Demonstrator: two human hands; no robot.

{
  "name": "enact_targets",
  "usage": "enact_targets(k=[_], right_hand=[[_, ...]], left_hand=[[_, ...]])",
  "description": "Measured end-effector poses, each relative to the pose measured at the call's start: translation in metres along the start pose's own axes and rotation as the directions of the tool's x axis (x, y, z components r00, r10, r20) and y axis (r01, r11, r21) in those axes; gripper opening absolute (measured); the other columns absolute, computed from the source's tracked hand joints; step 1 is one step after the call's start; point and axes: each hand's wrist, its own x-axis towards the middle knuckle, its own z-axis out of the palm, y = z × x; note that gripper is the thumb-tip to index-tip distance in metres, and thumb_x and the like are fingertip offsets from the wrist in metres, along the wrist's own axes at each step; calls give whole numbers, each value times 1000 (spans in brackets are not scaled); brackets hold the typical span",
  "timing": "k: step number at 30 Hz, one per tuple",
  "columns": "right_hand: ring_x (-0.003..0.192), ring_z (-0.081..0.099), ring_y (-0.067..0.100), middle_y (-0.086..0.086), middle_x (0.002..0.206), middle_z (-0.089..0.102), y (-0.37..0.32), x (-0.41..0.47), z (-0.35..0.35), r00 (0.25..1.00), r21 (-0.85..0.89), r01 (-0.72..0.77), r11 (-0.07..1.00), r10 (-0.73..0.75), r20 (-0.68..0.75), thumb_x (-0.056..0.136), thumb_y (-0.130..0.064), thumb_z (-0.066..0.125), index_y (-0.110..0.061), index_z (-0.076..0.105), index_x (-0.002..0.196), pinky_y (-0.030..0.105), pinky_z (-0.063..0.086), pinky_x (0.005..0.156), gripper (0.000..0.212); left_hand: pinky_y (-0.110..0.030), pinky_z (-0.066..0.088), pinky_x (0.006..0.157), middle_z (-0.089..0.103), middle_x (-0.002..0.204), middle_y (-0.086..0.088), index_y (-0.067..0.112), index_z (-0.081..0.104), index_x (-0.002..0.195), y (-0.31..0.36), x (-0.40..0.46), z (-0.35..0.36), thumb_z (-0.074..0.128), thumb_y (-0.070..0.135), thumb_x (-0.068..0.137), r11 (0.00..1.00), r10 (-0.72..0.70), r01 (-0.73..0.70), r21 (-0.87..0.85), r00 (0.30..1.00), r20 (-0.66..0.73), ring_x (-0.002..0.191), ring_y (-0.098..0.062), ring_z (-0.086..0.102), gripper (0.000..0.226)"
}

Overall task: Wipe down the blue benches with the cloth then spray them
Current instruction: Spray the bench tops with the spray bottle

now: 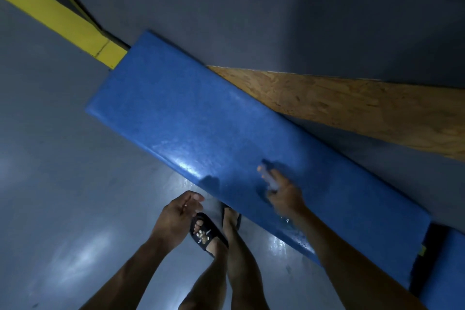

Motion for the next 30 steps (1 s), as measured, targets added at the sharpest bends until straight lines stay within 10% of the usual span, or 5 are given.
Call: enact_targets(k=[4,10,15,21,30], right_hand=[[105,62,19,-9,116,65,-14,-25,48,968,-245,249,937,-240,68,80,-30,43,-41,55,131,37,50,81,53],[76,68,30,2,81,65,-29,-31,68,972,-255,220,942,-235,-31,63,-32,43,-27,49,98,40,51,60,36],[103,60,26,-2,106,63,-37,17,16,999,-89,37,995,-40,-28,83,-18,61,-34,52,118,45,48,90,39],[94,61,22,-4,113,65,-39,88,-43,985,16,-91,996,92,-144,88,-18,62,-42,51,127,36,50,87,47],[108,55,29,1,109,64,-67,65,-10,992,-165,65,984,-82,-101,80,-14,63,-26,59,118,40,41,86,41]], left_hand=[[-26,49,74,74,89,8,34,66,94,10,12,-10,42,31,104,1000,-29,30,11,999,-42,82,-6,68,26],[-29,52,77,73,90,11,36,65,98,23,20,-22,38,51,99,1000,-8,11,29,997,-77,80,1,65,31],[-29,53,77,73,92,11,37,65,100,30,23,-25,31,64,90,1000,-18,19,13,996,-91,83,-2,67,44],[-19,48,73,73,90,8,34,67,96,33,25,-25,43,38,104,1000,-6,5,-5,994,-110,83,-7,68,25],[-35,54,81,72,92,8,39,63,93,26,37,-40,42,29,105,998,-43,40,-44,997,-63,91,-11,67,26]])
